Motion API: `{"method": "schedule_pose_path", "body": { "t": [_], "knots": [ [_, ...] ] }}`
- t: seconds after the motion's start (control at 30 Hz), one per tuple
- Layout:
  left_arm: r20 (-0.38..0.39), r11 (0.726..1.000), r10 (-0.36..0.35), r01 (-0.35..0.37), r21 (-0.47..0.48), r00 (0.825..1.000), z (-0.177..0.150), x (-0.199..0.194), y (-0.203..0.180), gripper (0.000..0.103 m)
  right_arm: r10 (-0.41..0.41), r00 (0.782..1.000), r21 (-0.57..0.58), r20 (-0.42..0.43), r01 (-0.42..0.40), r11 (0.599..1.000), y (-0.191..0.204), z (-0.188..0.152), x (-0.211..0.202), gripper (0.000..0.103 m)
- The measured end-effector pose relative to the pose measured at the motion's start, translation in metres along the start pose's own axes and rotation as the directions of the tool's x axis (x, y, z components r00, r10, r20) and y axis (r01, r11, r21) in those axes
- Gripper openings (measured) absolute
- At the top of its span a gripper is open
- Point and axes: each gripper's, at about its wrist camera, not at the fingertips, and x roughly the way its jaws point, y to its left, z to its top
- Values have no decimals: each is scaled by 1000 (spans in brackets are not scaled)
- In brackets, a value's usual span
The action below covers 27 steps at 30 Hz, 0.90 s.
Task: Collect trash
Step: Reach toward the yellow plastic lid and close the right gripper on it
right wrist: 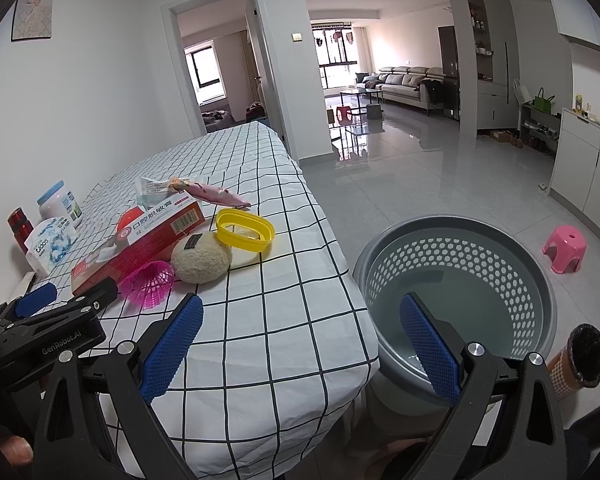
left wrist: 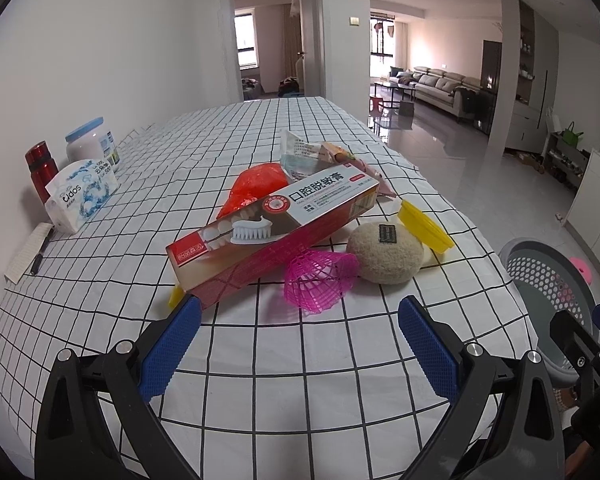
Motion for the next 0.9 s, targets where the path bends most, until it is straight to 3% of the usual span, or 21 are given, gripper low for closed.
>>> {"method": "schedule_pose_path", "body": {
  "t": [0.63,0.9],
  "knots": [
    [-77,980,155,-163,-117,985,-15,24,72,97,173,979,-68,-106,-181,981,29,0,57,94],
    [-80,974,170,-180,-135,982,-10,32,90,97,160,978,-79,-134,-171,982,31,7,82,94]
  ]
}}
